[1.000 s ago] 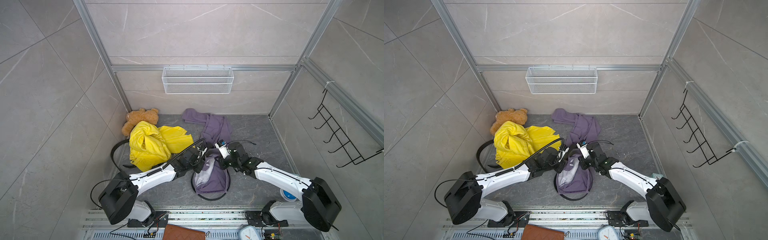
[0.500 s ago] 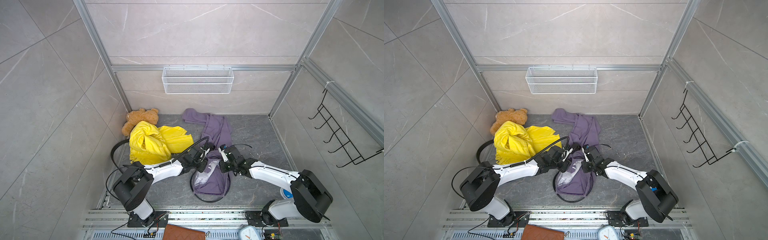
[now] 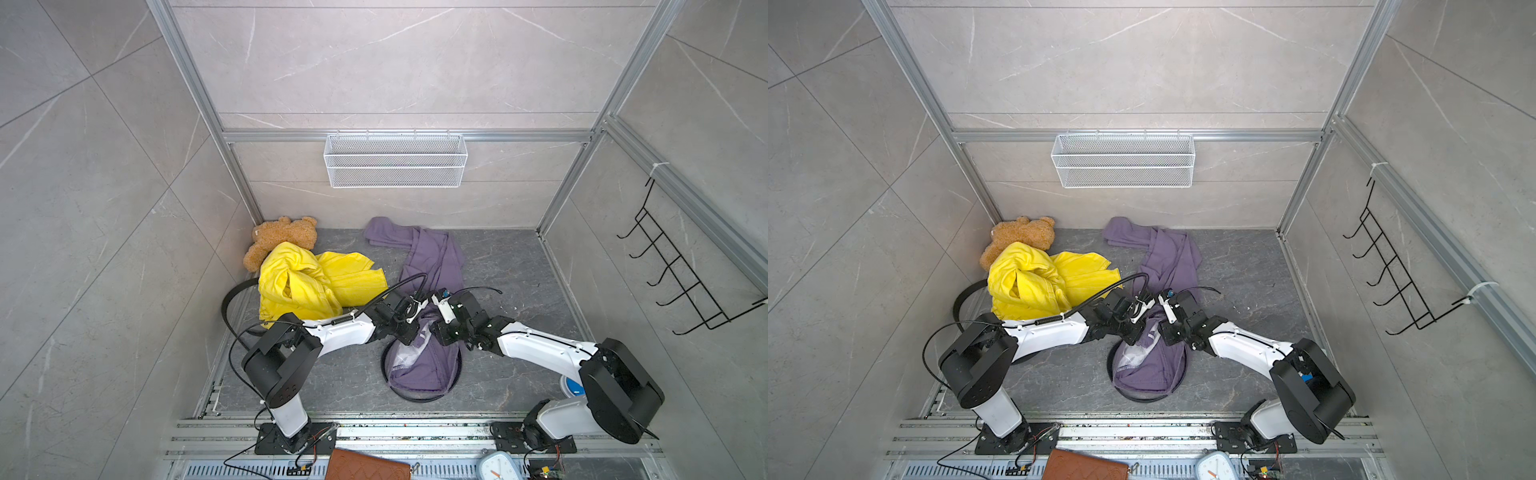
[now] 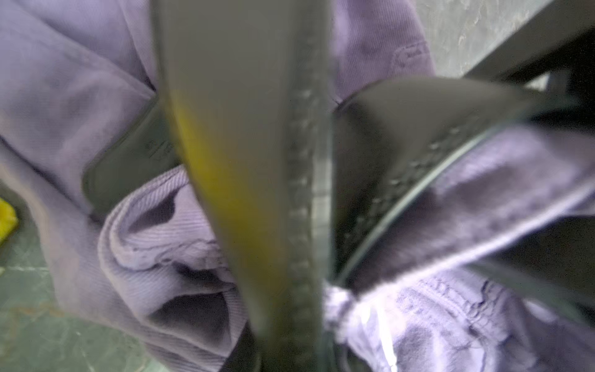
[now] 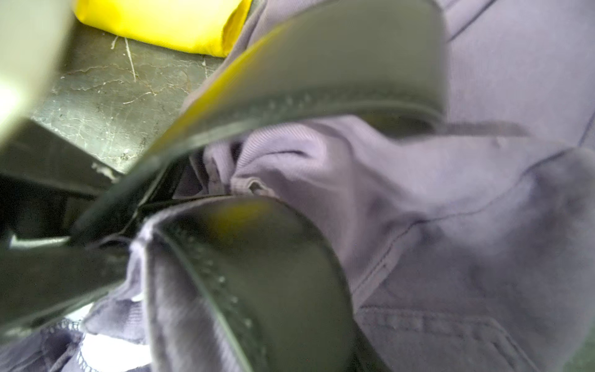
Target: Remove the belt from the trousers
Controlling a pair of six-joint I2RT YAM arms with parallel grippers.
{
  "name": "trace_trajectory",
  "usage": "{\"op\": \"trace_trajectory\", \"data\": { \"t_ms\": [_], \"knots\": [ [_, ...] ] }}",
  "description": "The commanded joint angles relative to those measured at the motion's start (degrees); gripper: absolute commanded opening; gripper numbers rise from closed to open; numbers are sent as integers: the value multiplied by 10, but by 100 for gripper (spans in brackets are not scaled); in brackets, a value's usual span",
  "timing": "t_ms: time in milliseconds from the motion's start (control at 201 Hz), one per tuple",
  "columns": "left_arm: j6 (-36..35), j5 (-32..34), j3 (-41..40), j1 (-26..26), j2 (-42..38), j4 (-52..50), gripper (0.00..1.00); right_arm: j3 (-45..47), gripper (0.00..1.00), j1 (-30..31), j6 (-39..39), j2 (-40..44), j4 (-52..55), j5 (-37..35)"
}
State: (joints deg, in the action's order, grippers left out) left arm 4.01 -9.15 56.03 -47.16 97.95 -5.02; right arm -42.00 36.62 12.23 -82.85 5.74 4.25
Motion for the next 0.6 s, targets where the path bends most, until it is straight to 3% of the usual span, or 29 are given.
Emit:
{"op": "trace_trajectory", "data": {
  "t_ms": [0, 95, 319, 414, 593],
  "knots": [
    [-6, -5, 10, -2, -16, 8, 6, -11, 53, 2, -5, -1, -4, -12],
    [-2, 23, -8, 2, -50, 10, 0, -15, 60, 2, -6, 3, 16, -44],
    [-6, 82, -36, 26, -138, -15, 0, -43, 69, -8, -3, -16, 53, -97],
    [-8, 99, -42, 43, -178, -25, 0, -58, 63, -16, -2, -36, 62, -92],
    [-13, 125, -47, 65, -231, -60, 0, -83, 56, -35, 5, -52, 78, -164]
  ]
}}
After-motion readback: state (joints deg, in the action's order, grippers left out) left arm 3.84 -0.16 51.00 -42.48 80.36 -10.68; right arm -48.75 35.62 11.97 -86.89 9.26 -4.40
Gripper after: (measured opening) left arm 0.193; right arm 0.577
